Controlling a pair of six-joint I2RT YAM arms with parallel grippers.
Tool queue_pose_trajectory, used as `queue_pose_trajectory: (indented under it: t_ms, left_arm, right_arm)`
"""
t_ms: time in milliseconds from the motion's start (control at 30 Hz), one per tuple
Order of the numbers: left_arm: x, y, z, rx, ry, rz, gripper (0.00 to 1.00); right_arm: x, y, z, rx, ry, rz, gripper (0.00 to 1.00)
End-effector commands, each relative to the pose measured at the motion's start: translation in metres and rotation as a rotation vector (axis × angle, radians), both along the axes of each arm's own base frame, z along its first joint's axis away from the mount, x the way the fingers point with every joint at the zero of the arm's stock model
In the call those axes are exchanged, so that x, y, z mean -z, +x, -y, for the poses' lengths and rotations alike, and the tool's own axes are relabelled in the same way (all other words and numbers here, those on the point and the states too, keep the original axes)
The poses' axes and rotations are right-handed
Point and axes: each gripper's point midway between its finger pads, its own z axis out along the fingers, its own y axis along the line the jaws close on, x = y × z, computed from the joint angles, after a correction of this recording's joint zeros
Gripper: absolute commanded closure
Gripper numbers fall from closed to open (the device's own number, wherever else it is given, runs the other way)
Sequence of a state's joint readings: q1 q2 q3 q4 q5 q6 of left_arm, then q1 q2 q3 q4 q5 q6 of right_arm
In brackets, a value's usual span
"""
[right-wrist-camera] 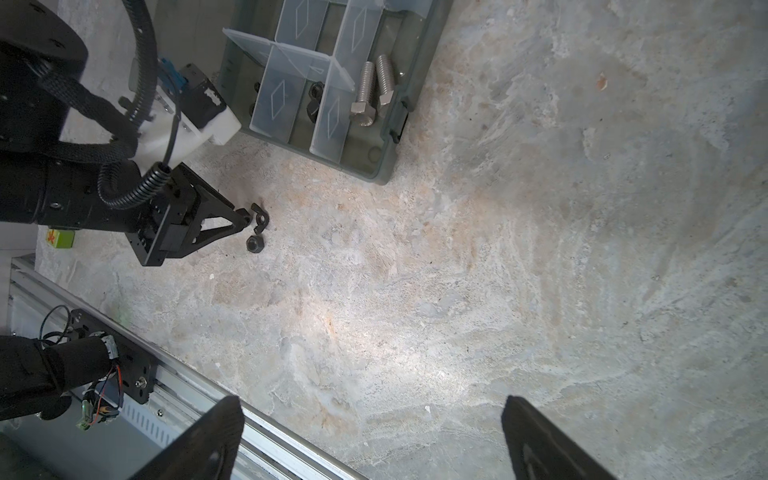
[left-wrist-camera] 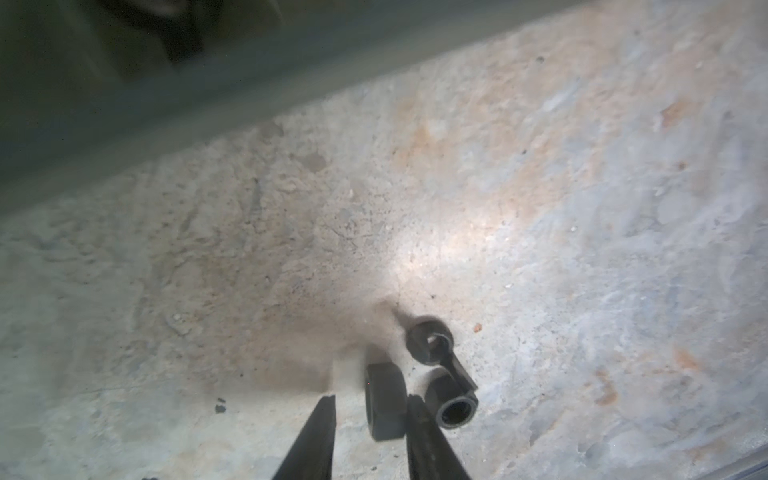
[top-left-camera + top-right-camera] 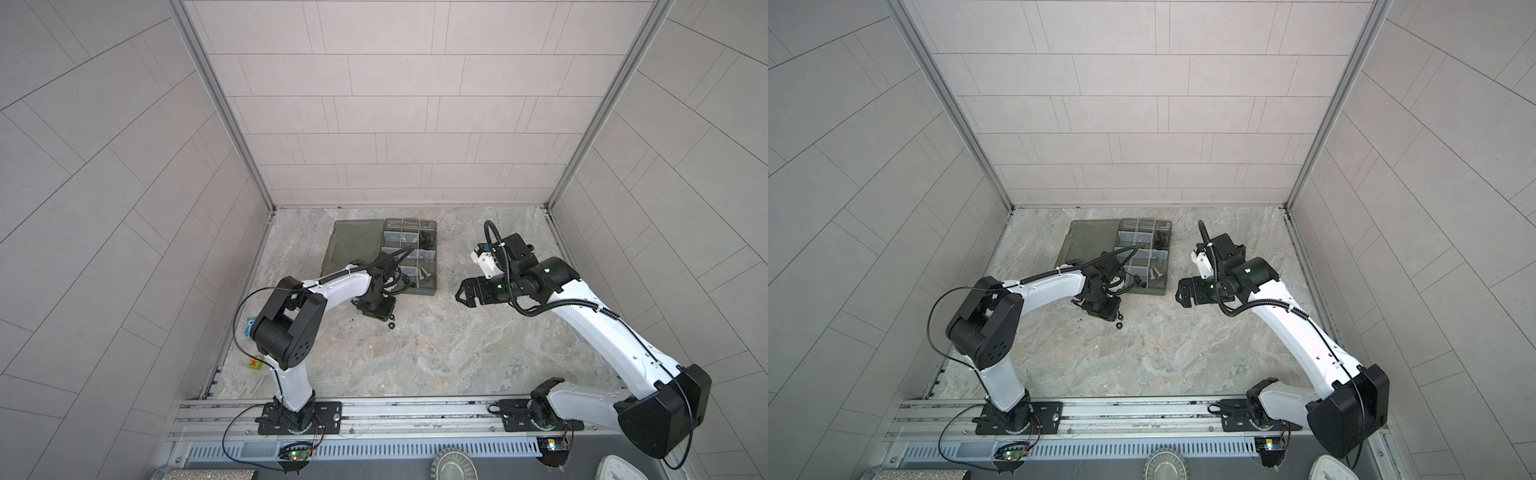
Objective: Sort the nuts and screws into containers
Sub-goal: 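Lower the left gripper onto the black hex nut and close on it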
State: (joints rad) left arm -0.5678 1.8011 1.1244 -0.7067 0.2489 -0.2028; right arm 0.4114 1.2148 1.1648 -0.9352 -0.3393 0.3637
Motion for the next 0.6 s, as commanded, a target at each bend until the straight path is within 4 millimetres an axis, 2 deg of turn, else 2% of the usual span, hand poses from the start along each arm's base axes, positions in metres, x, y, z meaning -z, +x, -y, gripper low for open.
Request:
queue_pose_trajectory:
  t_ms: [0,100,367,567]
  left_arm:
    - [0.008,-0.007,-0.003,-0.008,0.008,-0.033,0.69]
    - [0.006,-0.006,-0.002,-0.006,0.008,-0.03,0.76]
    - [0.001,-0.003,-0.002,0.02,0.02,-0.033,0.83]
    - [-0.024,0.008,0.003,0.036,0.009,0.009,0.84]
  right_arm:
    - [0.003,-0.008,0.007,0.014,-0.021,-0.011,0.01]
    - [0.003,-0.009,0.008,0.016,-0.021,-0.009,0.01]
    - [0.003,-0.008,0.009,0.029,-0.017,-0.004,0.01]
    - [0.003,-0.007,0.009,0.035,-0.016,0.006,0.01]
